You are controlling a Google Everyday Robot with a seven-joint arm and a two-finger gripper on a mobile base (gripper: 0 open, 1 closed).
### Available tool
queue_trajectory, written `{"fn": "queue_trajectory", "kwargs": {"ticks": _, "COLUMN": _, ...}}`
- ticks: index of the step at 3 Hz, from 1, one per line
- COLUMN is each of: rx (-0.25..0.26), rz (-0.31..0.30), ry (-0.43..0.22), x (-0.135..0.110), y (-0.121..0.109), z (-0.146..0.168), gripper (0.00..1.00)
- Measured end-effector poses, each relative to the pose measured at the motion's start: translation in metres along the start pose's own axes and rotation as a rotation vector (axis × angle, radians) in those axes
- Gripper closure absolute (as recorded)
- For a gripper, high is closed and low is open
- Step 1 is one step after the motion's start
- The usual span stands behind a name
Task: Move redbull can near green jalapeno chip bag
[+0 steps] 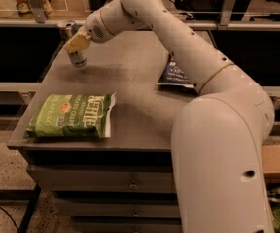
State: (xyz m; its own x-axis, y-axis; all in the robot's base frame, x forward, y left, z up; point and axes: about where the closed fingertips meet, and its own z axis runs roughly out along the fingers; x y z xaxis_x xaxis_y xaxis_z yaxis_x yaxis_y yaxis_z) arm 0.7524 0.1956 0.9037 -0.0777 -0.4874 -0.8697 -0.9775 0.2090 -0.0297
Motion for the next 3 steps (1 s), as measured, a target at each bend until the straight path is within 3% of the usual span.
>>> {"fn": "queue_trajectory", "kwargs": {"ticks": 1, "rx": -0.043, "rz": 0.018, "ry": -0.006, "x": 0.012, "y": 0.030, "z": -0.008, "gripper": 1.00}}
{"fn": "queue_trajectory", "kwargs": {"ticks": 3, "rx": -0.097, "rz": -0.006, "ry": -0.041, "x": 0.026, "y": 0.078, "z": -0.022, "gripper": 1.00}}
